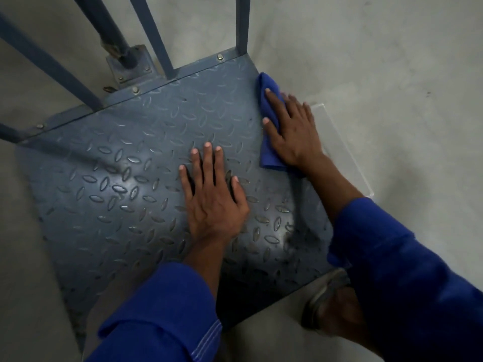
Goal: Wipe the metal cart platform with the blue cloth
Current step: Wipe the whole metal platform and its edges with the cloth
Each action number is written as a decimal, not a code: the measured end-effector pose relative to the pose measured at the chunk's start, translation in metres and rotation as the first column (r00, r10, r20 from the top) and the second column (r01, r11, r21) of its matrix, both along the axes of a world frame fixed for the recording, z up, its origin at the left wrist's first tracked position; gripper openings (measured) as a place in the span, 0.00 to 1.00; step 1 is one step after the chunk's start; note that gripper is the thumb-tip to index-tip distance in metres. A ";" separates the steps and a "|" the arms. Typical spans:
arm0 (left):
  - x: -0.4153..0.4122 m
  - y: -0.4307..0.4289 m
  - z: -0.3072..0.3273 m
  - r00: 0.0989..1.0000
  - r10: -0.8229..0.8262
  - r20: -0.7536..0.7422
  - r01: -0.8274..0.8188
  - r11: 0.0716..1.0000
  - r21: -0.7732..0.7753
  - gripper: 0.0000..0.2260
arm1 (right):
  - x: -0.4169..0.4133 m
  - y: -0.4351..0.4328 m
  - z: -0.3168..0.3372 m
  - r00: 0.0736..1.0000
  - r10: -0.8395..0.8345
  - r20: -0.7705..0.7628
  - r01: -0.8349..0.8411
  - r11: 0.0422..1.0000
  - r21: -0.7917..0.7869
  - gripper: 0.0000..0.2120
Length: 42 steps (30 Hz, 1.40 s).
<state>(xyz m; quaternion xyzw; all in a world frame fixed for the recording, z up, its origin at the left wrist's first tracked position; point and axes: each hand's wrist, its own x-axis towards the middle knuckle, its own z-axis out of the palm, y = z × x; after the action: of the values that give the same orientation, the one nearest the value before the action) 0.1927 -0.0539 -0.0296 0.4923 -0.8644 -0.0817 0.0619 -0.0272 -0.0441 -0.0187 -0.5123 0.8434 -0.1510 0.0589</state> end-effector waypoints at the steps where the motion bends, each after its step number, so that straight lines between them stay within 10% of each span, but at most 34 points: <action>1: 0.000 0.000 -0.001 1.000 0.000 0.000 0.000 1.000 -0.003 0.32 | 0.004 -0.005 0.001 1.000 0.003 -0.018 -0.003 1.000 -0.007 0.33; 8: 0.000 -0.001 -0.004 1.000 -0.008 0.030 0.008 1.000 -0.015 0.33 | -0.014 -0.004 -0.002 0.819 0.514 -0.254 -0.529 0.848 0.011 0.28; 15: -0.002 -0.003 -0.004 0.998 -0.018 0.054 0.018 1.000 0.000 0.33 | -0.005 -0.028 -0.011 0.971 0.218 -0.096 -0.230 0.963 -0.138 0.28; 21: -0.001 -0.003 -0.004 0.998 -0.018 0.053 0.018 1.000 0.007 0.33 | 0.006 -0.023 -0.003 0.695 0.689 -0.203 -0.699 0.714 0.029 0.29; 25: 0.000 -0.003 -0.003 0.999 -0.017 0.035 0.017 1.000 0.006 0.34 | -0.007 -0.059 -0.001 0.942 0.281 -0.181 -0.297 0.953 -0.065 0.29; 30: 0.000 -0.003 -0.004 0.999 -0.022 0.034 0.021 1.000 0.008 0.34 | 0.019 -0.088 0.001 0.757 0.626 -0.190 -0.627 0.777 0.062 0.30; 34: 0.000 -0.002 -0.002 0.999 -0.017 0.032 0.017 1.000 -0.004 0.34 | 0.013 -0.098 -0.001 0.974 0.179 -0.137 -0.190 0.980 -0.064 0.31; 38: 0.001 -0.003 -0.003 1.000 -0.016 0.027 0.016 1.000 0.006 0.34 | 0.058 -0.071 -0.007 0.944 0.301 -0.135 -0.315 0.945 -0.095 0.28; 42: 0.000 -0.003 -0.003 0.999 -0.019 0.043 0.018 1.000 0.018 0.35 | 0.074 0.016 -0.015 0.975 -0.194 -0.105 0.173 0.967 -0.186 0.25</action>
<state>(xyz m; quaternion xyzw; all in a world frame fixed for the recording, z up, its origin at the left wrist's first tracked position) 0.1922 -0.0566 -0.0324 0.4864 -0.8693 -0.0792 0.0380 0.0468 -0.0277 -0.0335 -0.4434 0.8726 -0.1979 -0.0528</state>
